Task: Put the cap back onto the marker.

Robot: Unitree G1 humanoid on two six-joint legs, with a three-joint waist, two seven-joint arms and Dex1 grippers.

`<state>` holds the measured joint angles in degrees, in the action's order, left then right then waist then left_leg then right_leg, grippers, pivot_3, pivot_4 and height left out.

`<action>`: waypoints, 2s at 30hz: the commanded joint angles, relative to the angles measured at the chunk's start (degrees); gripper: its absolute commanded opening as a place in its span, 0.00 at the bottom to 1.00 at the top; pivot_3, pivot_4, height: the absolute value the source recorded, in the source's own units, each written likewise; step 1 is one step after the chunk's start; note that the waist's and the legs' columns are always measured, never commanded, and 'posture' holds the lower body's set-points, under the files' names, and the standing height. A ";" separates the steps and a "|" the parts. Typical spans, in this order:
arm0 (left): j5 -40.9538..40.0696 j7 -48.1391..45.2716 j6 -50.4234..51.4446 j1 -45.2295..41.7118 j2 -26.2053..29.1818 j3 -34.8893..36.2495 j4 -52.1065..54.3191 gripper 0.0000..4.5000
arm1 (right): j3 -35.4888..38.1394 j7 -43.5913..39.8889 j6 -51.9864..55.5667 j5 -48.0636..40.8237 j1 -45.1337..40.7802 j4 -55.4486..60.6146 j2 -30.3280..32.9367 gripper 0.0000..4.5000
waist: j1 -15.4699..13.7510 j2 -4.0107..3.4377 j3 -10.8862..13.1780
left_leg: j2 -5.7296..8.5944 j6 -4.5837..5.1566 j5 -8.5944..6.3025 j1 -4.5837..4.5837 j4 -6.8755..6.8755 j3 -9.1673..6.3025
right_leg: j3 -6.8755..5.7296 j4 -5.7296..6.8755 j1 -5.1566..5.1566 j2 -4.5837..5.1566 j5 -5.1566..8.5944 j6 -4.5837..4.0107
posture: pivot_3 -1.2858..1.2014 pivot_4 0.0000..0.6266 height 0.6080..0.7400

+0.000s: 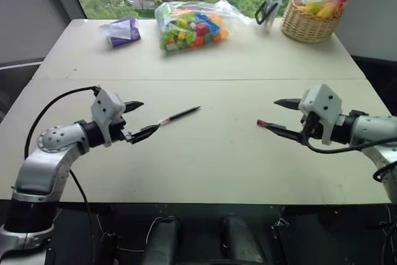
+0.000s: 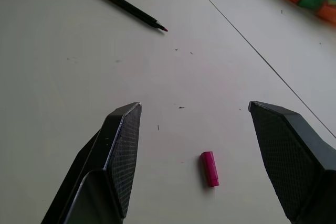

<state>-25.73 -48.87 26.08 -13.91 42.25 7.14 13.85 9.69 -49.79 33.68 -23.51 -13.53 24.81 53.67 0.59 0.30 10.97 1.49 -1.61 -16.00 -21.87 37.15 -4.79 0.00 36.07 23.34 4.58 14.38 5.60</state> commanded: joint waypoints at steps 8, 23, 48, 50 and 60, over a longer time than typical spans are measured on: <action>-2.36 -0.60 3.96 -0.84 0.76 0.99 3.24 0.98 | 1.41 0.46 1.18 -1.11 -1.45 3.27 0.45 0.75 | 0.00 0.00 0.00 | 0.00 0.00 0.00 -0.03 0.01 0.00 | 0.00 0.00 0.03 0.00 0.00 0.01 | 0.52 0.24 1.00; -0.50 -0.06 3.28 -1.19 0.17 -0.59 2.81 0.98 | 1.01 2.07 3.51 -3.22 -3.34 4.17 -1.34 0.75 | -0.01 0.00 0.00 | 0.01 -0.01 0.00 -0.06 0.01 0.00 | 0.00 0.01 0.04 0.01 -0.01 0.01 | 0.52 0.24 1.00; 14.70 -14.07 -20.14 -25.02 -10.46 -15.77 -44.13 0.98 | 3.69 12.47 5.79 -2.93 5.63 13.62 -6.15 0.75 | 0.03 0.02 -0.01 | 0.26 -0.03 0.02 -0.34 0.14 0.08 | -0.09 0.10 0.22 -0.01 -0.03 0.05 | 0.52 0.24 1.00; 16.67 -14.36 -23.36 -26.61 -11.09 -16.43 -48.03 0.98 | 4.10 13.34 6.24 -3.14 6.44 14.57 -6.54 0.75 | -0.06 0.03 -0.01 | 0.27 -0.03 0.03 -0.34 0.15 0.07 | -0.09 0.12 0.22 -0.01 -0.04 0.05 | 0.52 0.24 1.00; 21.31 -12.60 -33.09 -35.96 -16.64 -15.89 -66.39 0.98 | 4.61 16.37 6.81 -2.70 8.07 16.86 -7.91 0.75 | -0.08 0.07 -0.02 | 0.37 -0.02 0.03 -0.42 0.33 0.03 | -0.11 0.14 0.21 0.03 -0.10 0.17 | 0.52 0.24 1.00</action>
<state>-4.94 -61.41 -5.33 -48.40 25.61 -9.91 -51.31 12.34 -33.98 40.89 -26.03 -5.28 39.47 46.02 0.51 0.38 10.95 1.87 -1.64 -15.98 -22.29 37.48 -4.76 -0.11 36.21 23.54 4.61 14.28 5.77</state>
